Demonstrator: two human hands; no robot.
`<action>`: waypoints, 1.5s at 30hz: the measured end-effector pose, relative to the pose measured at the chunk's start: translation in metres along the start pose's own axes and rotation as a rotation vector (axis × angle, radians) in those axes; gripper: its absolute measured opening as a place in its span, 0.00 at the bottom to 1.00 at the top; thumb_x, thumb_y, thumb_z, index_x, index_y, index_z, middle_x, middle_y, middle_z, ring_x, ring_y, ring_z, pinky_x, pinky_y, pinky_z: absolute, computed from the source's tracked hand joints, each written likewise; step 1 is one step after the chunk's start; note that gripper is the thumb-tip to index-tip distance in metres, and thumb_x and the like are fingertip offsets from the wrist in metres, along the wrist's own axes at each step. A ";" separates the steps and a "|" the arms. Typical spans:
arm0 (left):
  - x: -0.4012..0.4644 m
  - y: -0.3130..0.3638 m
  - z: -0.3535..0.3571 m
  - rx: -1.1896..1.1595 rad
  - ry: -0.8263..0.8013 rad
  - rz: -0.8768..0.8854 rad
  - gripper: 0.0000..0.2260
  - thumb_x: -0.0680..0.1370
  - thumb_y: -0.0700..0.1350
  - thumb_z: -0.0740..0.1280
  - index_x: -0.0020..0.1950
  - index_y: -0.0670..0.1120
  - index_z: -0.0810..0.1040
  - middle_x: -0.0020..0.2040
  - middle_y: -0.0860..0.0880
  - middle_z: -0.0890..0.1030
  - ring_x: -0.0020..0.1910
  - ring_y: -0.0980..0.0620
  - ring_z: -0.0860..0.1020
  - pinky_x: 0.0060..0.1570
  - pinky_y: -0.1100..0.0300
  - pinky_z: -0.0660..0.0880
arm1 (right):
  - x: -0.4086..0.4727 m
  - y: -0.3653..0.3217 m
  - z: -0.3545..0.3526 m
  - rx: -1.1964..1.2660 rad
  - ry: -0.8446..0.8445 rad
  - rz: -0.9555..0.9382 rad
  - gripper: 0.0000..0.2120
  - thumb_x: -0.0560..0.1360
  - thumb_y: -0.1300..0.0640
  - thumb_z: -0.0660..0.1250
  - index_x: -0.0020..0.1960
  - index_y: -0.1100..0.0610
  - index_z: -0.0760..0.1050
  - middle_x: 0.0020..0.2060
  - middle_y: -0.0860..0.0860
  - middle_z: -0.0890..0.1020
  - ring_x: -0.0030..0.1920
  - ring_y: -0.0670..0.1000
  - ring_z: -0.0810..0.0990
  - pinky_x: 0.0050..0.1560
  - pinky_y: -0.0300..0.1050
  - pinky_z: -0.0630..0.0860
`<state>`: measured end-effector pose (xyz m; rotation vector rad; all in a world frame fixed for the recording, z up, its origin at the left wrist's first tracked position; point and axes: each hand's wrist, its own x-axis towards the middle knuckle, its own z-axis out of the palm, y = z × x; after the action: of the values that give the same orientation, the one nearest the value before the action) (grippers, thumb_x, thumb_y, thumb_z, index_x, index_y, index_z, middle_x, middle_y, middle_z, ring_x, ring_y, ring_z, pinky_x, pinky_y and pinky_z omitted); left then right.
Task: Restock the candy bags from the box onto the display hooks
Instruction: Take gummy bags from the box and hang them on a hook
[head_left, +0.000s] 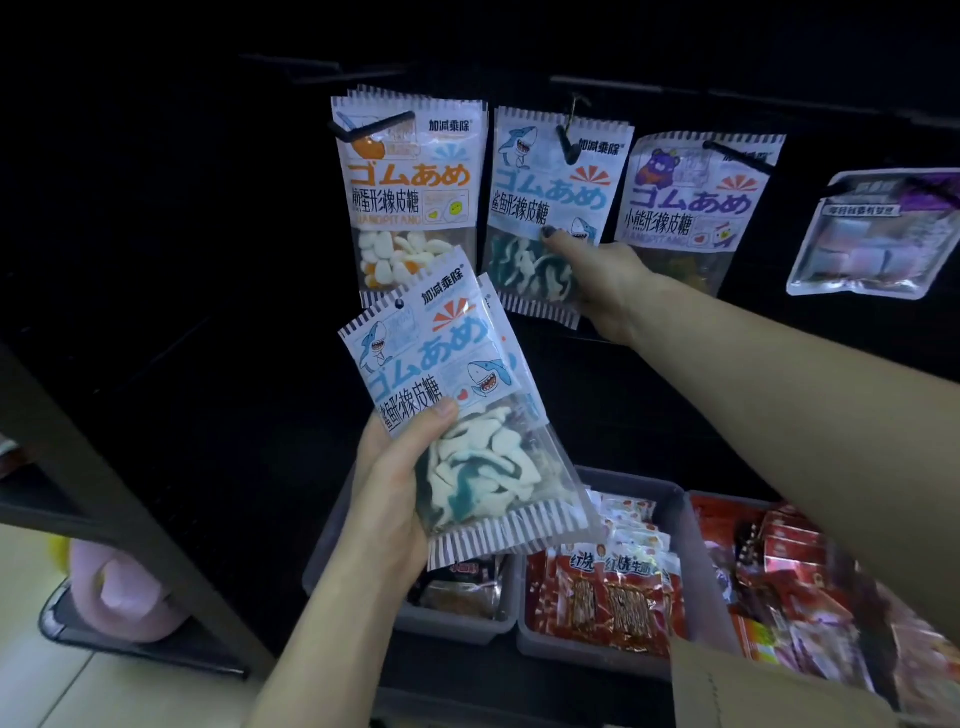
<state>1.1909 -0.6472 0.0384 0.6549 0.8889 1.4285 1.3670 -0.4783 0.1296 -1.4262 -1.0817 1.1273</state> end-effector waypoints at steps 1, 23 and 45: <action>0.000 0.000 0.001 0.000 -0.004 0.008 0.27 0.67 0.46 0.74 0.67 0.49 0.75 0.45 0.51 0.88 0.43 0.48 0.88 0.42 0.47 0.86 | -0.001 0.001 -0.001 -0.052 0.008 0.007 0.25 0.75 0.45 0.76 0.64 0.61 0.77 0.57 0.56 0.86 0.54 0.55 0.87 0.59 0.51 0.82; -0.007 -0.018 0.004 0.125 0.035 0.066 0.21 0.75 0.46 0.74 0.67 0.51 0.76 0.55 0.46 0.87 0.51 0.42 0.87 0.48 0.44 0.84 | -0.149 0.061 -0.023 -0.223 -0.420 -0.044 0.10 0.78 0.57 0.74 0.59 0.57 0.84 0.50 0.54 0.89 0.50 0.56 0.89 0.57 0.58 0.84; 0.008 -0.018 -0.008 0.080 0.299 0.057 0.20 0.83 0.63 0.62 0.66 0.51 0.79 0.56 0.46 0.87 0.54 0.42 0.87 0.59 0.37 0.81 | -0.154 0.035 -0.035 0.249 -0.222 -0.322 0.11 0.81 0.66 0.68 0.61 0.58 0.81 0.57 0.56 0.87 0.55 0.60 0.87 0.51 0.66 0.84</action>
<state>1.1932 -0.6415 0.0180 0.5369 1.1740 1.5745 1.3775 -0.6395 0.1148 -0.9107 -1.2269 1.1550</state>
